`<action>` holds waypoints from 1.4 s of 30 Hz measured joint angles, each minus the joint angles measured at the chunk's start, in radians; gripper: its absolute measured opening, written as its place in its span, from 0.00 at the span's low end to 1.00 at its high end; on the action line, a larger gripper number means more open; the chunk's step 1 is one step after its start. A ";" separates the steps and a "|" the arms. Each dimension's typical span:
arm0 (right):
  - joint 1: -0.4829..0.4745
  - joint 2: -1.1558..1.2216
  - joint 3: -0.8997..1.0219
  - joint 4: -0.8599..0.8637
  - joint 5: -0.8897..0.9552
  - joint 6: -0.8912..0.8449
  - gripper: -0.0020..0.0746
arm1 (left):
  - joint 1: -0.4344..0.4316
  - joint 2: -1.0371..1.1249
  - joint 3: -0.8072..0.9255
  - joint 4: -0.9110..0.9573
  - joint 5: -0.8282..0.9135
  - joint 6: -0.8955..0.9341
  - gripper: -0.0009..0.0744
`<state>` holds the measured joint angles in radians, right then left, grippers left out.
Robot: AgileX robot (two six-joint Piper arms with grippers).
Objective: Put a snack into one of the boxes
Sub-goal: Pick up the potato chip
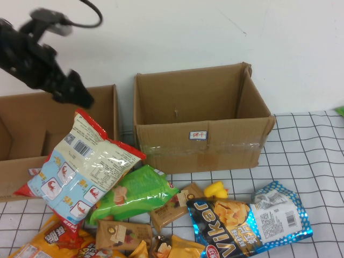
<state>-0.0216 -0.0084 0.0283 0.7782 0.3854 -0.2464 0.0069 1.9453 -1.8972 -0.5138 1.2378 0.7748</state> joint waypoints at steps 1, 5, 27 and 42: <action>0.000 0.000 0.000 0.000 0.000 -0.001 0.02 | -0.009 0.016 0.000 0.006 0.000 -0.008 0.84; 0.000 0.000 0.000 0.002 0.000 -0.001 0.02 | -0.035 0.083 0.000 0.086 0.000 -0.052 0.92; 0.000 0.000 0.000 0.005 0.000 -0.008 0.02 | -0.061 0.141 0.000 0.161 -0.007 -0.124 0.32; 0.000 0.000 0.000 0.005 0.000 -0.011 0.02 | -0.061 -0.022 -0.026 0.144 0.006 -0.154 0.02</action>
<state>-0.0216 -0.0084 0.0283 0.7836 0.3854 -0.2572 -0.0538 1.9234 -1.9229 -0.3694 1.2436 0.6204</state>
